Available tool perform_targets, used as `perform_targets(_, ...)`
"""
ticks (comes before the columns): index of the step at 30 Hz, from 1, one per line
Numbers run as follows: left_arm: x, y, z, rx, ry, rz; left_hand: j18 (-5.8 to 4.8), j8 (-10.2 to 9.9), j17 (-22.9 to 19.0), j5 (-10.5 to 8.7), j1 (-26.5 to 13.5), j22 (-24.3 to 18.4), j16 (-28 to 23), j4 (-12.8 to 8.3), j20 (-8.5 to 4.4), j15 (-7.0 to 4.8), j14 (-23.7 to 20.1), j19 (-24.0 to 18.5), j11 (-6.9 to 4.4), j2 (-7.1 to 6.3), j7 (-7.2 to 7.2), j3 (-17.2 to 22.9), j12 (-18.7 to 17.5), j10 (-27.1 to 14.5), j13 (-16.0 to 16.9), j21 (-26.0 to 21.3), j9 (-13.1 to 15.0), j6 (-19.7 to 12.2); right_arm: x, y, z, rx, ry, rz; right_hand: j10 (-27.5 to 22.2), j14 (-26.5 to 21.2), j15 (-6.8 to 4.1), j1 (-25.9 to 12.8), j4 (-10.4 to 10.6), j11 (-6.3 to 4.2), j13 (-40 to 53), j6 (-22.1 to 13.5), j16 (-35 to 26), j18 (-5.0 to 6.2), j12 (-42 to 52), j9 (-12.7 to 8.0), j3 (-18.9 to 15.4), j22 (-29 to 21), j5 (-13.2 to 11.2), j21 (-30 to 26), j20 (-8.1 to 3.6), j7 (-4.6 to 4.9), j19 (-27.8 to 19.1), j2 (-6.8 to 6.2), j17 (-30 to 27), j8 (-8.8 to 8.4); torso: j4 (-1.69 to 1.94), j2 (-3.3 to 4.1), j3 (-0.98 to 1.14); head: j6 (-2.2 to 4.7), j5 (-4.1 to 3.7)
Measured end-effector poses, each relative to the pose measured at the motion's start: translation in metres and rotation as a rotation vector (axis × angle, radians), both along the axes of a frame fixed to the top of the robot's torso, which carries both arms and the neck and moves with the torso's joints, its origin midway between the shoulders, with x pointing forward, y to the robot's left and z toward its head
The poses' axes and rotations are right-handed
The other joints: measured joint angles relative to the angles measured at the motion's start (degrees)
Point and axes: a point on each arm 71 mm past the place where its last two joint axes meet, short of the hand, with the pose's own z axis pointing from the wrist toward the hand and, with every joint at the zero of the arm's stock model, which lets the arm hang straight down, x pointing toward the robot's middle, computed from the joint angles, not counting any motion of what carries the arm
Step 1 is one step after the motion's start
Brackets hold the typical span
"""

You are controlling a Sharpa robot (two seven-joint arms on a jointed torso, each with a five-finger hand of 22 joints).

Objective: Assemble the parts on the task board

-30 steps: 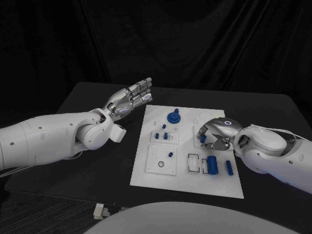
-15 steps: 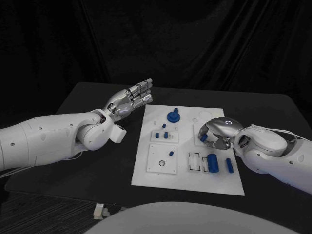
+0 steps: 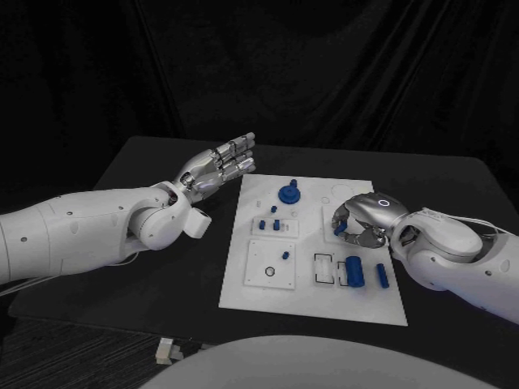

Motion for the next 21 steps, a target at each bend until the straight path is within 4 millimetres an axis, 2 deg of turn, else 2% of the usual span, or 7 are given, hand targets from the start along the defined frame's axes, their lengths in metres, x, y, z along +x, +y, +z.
perform_targets(1,0.000,0.000,0.000,0.000,0.001,0.000,0.00,0.00,0.00,0.00,0.00,0.00,0.00,0.00,0.00,0.00,0.00,0.00,0.00,0.00,0.00,0.00,0.00,0.00,0.00,0.00,0.00,0.00,0.000,0.000,0.000,0.002,-0.002,0.000,0.26,0.00,0.00,0.00,-0.12,-0.04,0.00,0.21,0.00,-0.01,0.05,0.08,0.12,0.00,0.00,0.00,0.00,0.17,0.00,0.00,0.00,0.00,0.00,0.00,0.00,0.00,0.02)
perform_targets(4,0.000,0.000,0.000,0.000,0.002,-0.001,0.00,0.00,0.00,0.00,0.00,0.00,0.00,0.00,0.00,0.00,0.00,0.00,0.00,0.00,0.00,0.00,0.00,0.00,0.00,0.00,0.00,0.00,-0.001,-0.001,0.002,0.011,-0.008,-0.002,0.94,0.00,0.00,0.01,-0.61,-0.17,0.00,0.97,0.00,0.00,0.50,0.23,0.60,0.00,0.17,0.00,0.00,-0.07,0.00,0.01,0.00,0.54,-0.01,0.01,0.00,0.00,0.03)
perform_targets(13,0.000,-0.001,-0.001,0.001,0.009,-0.006,0.00,0.00,-0.01,0.35,0.30,0.02,0.00,0.00,0.00,0.00,0.00,0.00,0.00,0.30,0.20,0.00,0.27,0.00,0.00,0.00,-0.01,0.20,-0.005,-0.003,0.014,0.038,-0.034,0.002,1.54,-0.17,-0.17,0.72,-1.23,0.30,0.44,2.06,0.00,0.00,0.56,1.10,1.16,0.00,0.45,0.65,-0.22,-0.42,0.22,-0.22,0.02,1.31,-0.01,-0.01,0.01,0.00,0.35)
perform_targets(21,0.000,0.000,-0.002,0.004,0.014,-0.006,0.00,0.00,-0.01,0.35,0.30,0.02,0.00,0.00,0.00,0.00,0.00,0.00,0.00,0.30,0.20,0.00,0.27,0.00,0.03,0.00,-0.01,0.20,-0.007,0.007,0.058,0.080,-0.095,0.043,1.54,-0.17,-0.17,0.96,-1.28,0.30,0.45,2.06,0.00,-0.01,0.55,1.33,1.10,0.04,0.45,0.65,-0.22,-0.42,0.22,-0.13,0.04,1.33,-0.02,-0.04,0.01,0.00,0.51)
